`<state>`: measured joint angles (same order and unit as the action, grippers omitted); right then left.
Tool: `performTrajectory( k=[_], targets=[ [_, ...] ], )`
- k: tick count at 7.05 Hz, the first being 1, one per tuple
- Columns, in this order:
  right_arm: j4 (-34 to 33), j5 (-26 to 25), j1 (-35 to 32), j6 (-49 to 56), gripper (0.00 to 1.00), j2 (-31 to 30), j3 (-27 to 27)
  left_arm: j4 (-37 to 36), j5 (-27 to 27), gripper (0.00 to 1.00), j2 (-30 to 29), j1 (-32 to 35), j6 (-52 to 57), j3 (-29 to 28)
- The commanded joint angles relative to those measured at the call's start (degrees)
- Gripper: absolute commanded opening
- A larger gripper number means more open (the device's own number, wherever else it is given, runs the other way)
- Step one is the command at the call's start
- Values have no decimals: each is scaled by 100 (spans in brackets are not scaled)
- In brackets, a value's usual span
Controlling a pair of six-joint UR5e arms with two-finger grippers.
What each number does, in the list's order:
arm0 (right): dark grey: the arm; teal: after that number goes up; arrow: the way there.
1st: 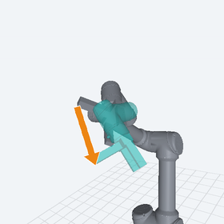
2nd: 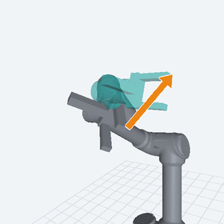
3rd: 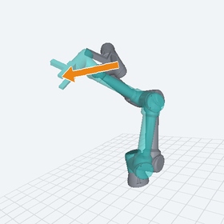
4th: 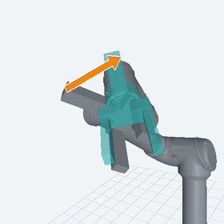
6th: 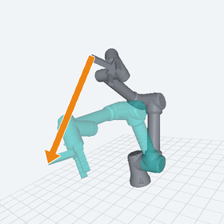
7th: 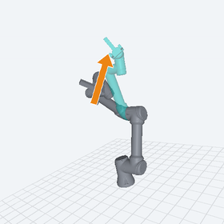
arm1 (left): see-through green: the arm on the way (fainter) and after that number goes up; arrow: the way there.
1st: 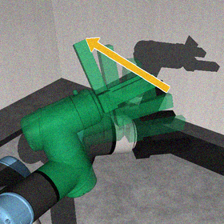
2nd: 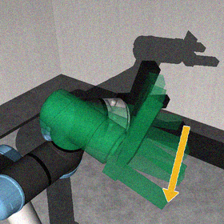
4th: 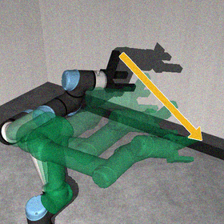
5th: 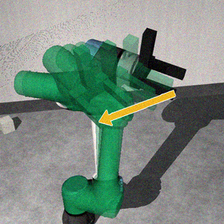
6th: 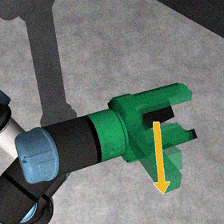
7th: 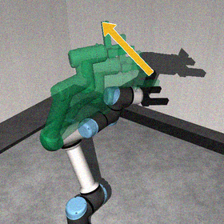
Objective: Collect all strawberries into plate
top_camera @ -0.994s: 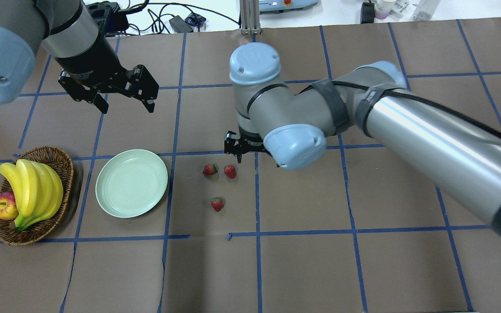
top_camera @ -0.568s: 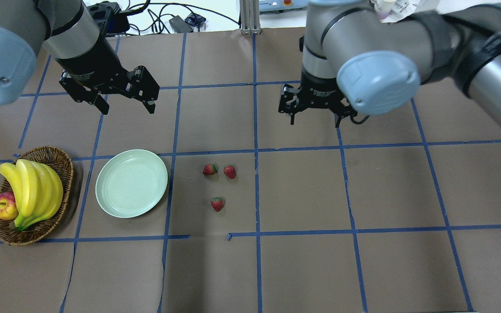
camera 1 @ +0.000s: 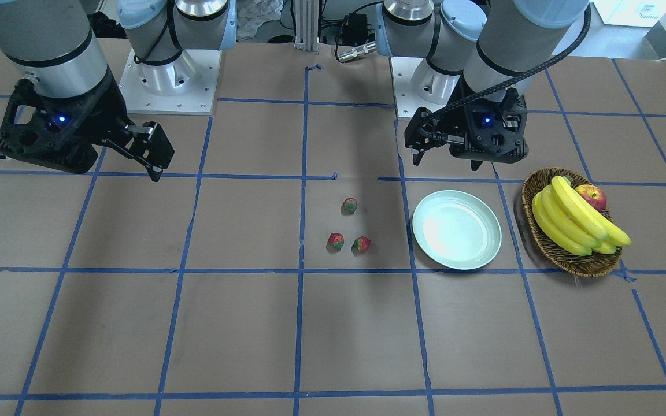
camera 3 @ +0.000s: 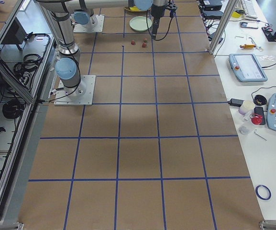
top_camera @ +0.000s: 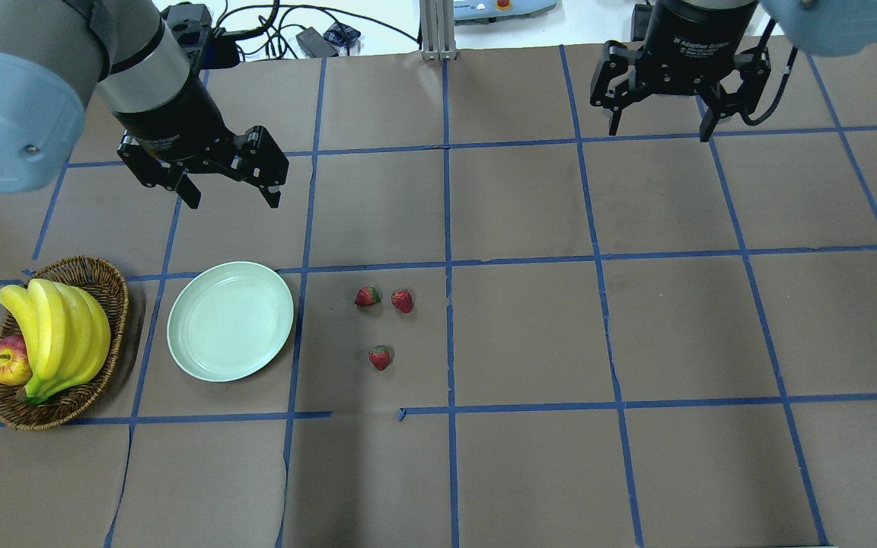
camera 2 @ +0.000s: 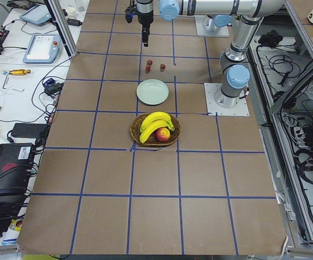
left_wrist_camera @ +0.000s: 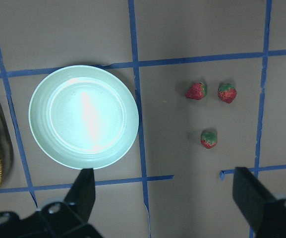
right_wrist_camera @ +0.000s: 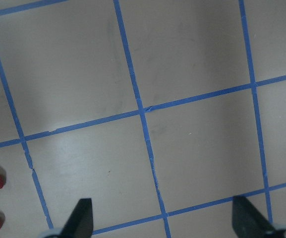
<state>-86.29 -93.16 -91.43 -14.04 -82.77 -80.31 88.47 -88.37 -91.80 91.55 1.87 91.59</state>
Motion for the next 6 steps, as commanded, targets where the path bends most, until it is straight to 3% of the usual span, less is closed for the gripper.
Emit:
performTrajectory(
  k=[1, 3, 5, 6],
  targets=[
    [-107, 26, 82, -55, 99, -368, -586, -14, -22, 100, -13, 39, -38, 17],
    [-694, -44, 99, -161, 100, -1001, -1632, -14, -13, 100, -4, 47, -38, 8],
    [-854, -44, 73, 23, 100, -866, -1375, -14, -22, 100, -4, 47, -29, 17],
    [-793, -79, 125, 259, 100, -681, -999, -14, -22, 100, 5, 47, -29, 17]
  ],
)
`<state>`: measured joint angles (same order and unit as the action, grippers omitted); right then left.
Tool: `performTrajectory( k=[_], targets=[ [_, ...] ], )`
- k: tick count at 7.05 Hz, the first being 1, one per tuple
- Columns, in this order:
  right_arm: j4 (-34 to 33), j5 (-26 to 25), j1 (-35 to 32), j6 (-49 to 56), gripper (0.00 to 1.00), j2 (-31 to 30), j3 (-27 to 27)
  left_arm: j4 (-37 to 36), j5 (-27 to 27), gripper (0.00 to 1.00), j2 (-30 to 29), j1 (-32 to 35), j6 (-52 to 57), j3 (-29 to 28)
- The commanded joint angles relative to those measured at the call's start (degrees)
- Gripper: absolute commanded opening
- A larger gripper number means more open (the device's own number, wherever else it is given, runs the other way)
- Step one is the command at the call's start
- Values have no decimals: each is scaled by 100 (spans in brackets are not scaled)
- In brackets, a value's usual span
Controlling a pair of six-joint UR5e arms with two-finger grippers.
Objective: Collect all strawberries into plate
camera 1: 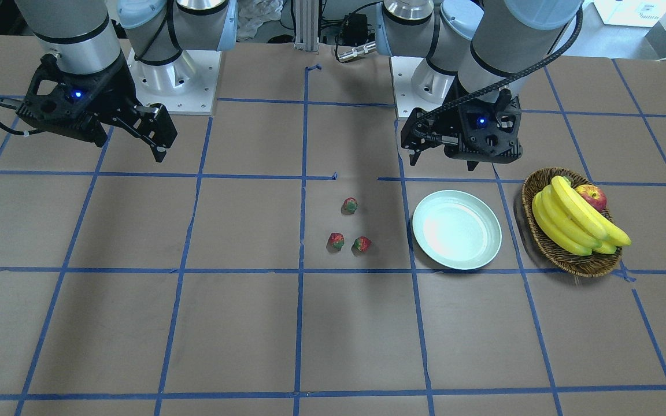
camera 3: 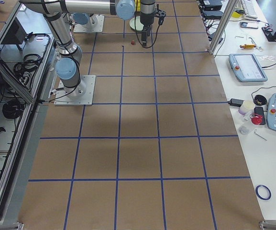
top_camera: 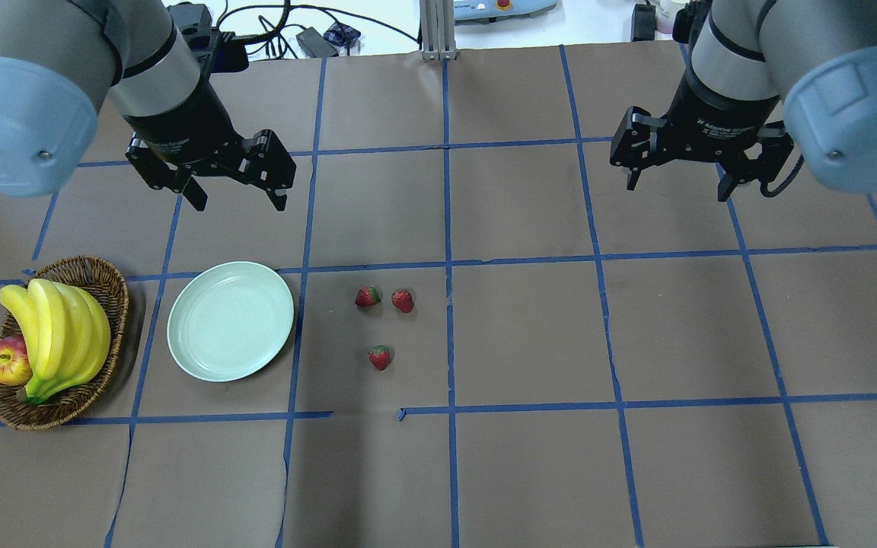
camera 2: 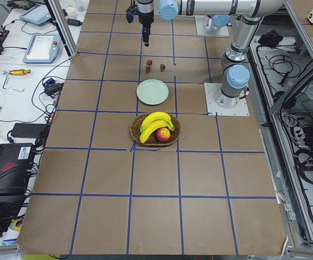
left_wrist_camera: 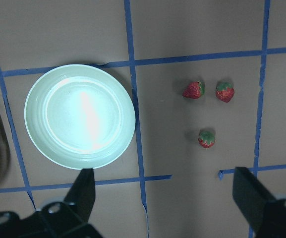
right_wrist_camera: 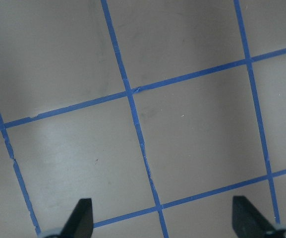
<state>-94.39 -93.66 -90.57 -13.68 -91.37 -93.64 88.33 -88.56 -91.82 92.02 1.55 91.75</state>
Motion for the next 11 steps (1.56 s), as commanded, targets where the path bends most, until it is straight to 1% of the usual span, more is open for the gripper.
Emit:
performTrajectory(
  k=[1, 2, 3, 7, 8, 10, 11],
  targets=[
    [51, -38, 240, 1095, 100, 233, 477, 0, -3, 100, -2, 0, -6, 1],
    [435, 23, 398, 1356, 100, 234, 565, 0, -3, 100, 6, 0, 3, 1],
    [508, 145, 400, 1342, 100, 208, 558, 0, -3, 100, 6, 0, 3, 1],
    [518, 155, 338, 1315, 100, 146, 558, 0, 6, 100, -63, 9, -6, 10],
    [518, 155, 338, 1315, 100, 146, 558, -96, -12, 100, -99, 35, 3, 88],
    [500, 146, 338, 1315, 100, 155, 558, -910, -134, 100, -186, 105, 12, 727],
    [500, 146, 338, 1315, 100, 155, 558, -1349, -405, 99, -283, 132, 3, 974]
  ],
)
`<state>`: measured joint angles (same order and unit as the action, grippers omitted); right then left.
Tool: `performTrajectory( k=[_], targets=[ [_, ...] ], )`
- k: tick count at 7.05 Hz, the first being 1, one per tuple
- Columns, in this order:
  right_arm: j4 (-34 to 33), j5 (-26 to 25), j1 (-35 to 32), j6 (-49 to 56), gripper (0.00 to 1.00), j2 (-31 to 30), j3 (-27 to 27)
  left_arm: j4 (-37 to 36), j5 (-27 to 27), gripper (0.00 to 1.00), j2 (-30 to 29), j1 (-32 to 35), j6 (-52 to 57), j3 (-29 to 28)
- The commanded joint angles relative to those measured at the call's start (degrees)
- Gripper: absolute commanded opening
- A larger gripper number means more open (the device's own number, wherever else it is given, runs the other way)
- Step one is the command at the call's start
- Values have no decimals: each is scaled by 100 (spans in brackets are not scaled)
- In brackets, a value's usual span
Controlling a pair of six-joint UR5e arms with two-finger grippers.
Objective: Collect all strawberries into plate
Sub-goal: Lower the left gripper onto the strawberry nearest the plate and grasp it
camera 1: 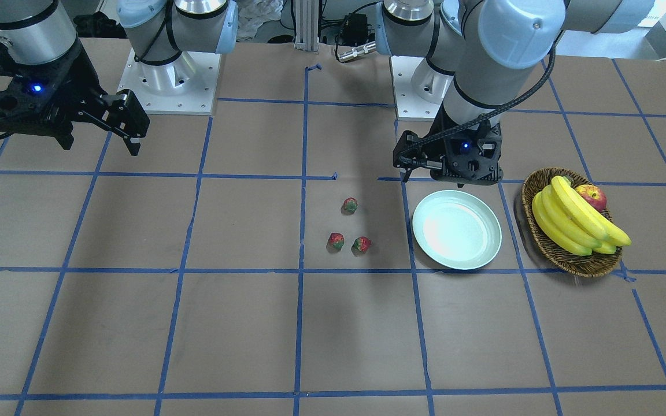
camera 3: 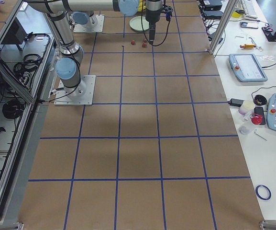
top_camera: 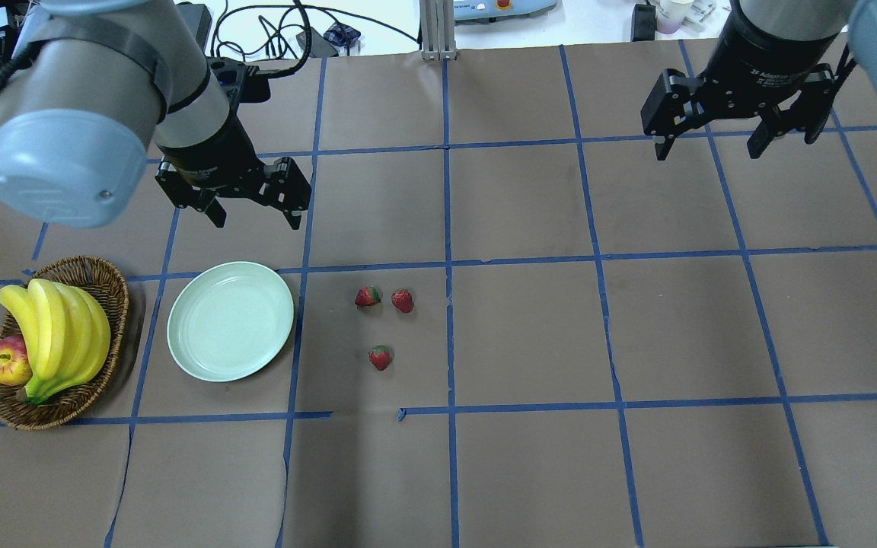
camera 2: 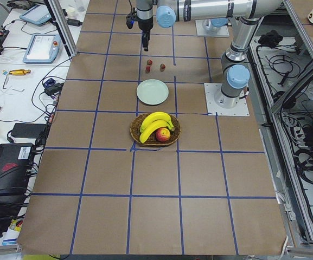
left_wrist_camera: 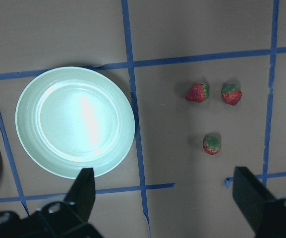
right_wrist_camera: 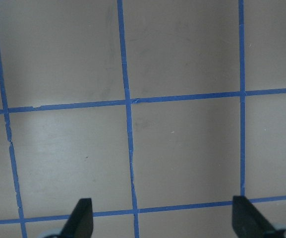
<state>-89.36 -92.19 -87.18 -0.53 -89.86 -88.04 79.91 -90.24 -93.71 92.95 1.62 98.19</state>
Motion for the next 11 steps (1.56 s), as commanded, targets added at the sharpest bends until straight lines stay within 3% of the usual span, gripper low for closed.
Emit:
performTrajectory(
  k=[1, 2, 3, 4, 5, 8, 11],
  targets=[
    [-2, -1, -1, 0, 100, 12, -2, -651, -248, 99, -217, 65, -4, 359],
    [-2, -1, -1, 0, 100, 21, -2, -705, -66, 99, -349, 74, -30, 376],
    [-2, -1, -1, 0, 100, 30, -2, -923, 832, 100, -542, 83, -21, 385],
    [-2, -1, -1, 0, 100, 30, -11, -977, 937, 96, -709, 118, -4, 411],
    [-2, -1, -1, 0, 100, 30, -11, -1108, 886, 85, -885, 222, -169, 481],
    [15, -1, -1, 0, 100, 21, -11, -1373, 385, 89, -1447, 513, -1020, 535],
    [15, -1, -1, 0, 100, 21, -20, -2231, 95, 88, -1948, 662, -1304, 719]
  ],
)
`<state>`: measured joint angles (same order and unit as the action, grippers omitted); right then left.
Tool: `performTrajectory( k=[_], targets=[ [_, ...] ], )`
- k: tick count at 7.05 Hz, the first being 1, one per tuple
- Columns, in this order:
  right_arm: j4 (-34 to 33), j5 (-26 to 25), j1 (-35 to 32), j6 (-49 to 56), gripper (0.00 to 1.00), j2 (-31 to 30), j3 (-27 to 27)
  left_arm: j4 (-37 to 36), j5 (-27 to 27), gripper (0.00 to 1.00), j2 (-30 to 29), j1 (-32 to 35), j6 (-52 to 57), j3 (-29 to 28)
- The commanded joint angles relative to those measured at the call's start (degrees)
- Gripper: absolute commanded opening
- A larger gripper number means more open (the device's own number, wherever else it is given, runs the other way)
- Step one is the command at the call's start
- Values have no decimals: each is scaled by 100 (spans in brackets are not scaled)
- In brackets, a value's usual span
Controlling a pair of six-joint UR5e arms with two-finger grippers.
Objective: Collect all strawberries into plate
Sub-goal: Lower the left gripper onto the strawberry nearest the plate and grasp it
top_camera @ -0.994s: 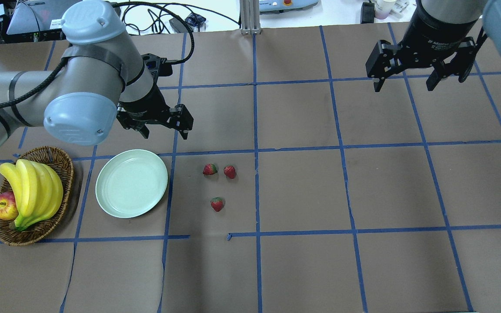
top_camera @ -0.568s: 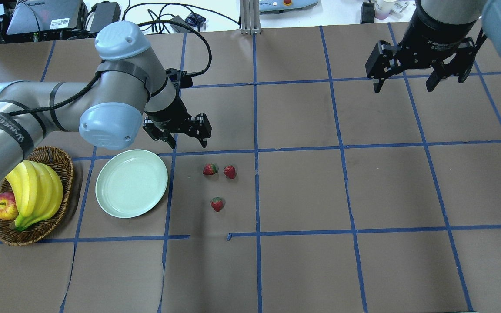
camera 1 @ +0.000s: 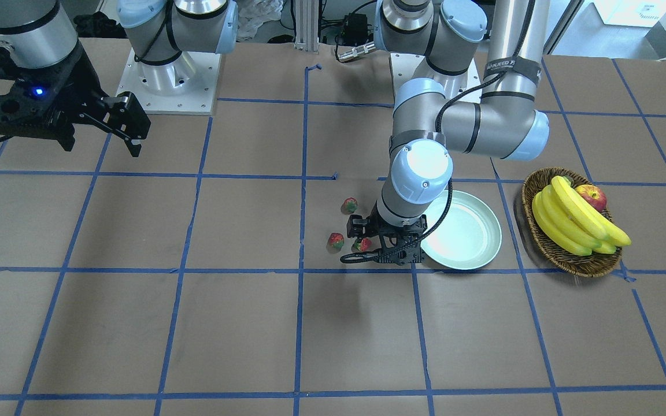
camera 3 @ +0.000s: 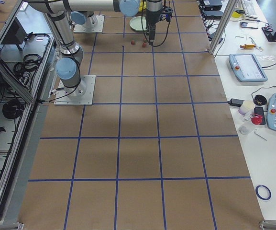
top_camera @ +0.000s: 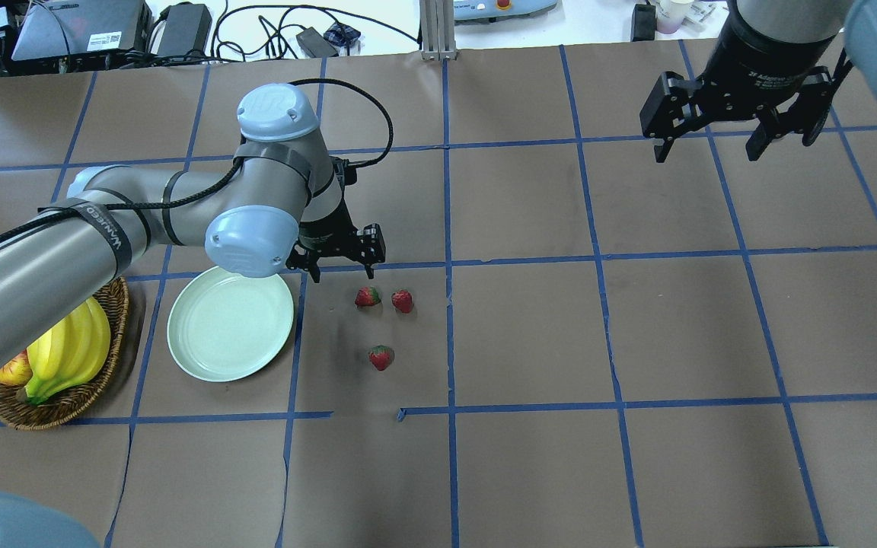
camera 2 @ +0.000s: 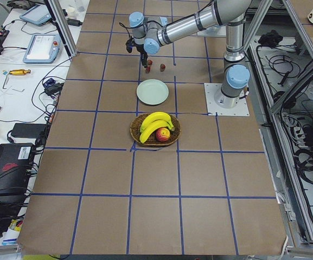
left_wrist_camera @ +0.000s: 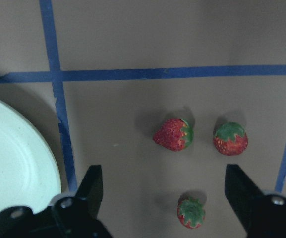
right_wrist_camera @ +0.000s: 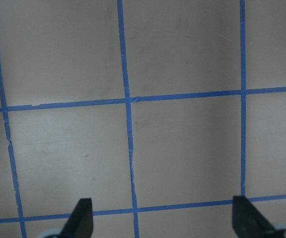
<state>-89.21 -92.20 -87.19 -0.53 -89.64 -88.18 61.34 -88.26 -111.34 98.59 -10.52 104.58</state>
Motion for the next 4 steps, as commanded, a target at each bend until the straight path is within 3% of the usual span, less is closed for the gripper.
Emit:
performTrajectory(
  k=[1, 3, 4],
  targets=[
    [1, 0, 0, 0, 100, 8, -6, -621, -78, 88, -378, 142, -238, 80],
    [1, 0, 0, 0, 100, 8, -6, -703, -139, 88, -520, 266, -266, 98],
    [1, 0, 0, 0, 100, 8, 3, -415, -139, 87, -355, 292, -266, 98]
  ],
)
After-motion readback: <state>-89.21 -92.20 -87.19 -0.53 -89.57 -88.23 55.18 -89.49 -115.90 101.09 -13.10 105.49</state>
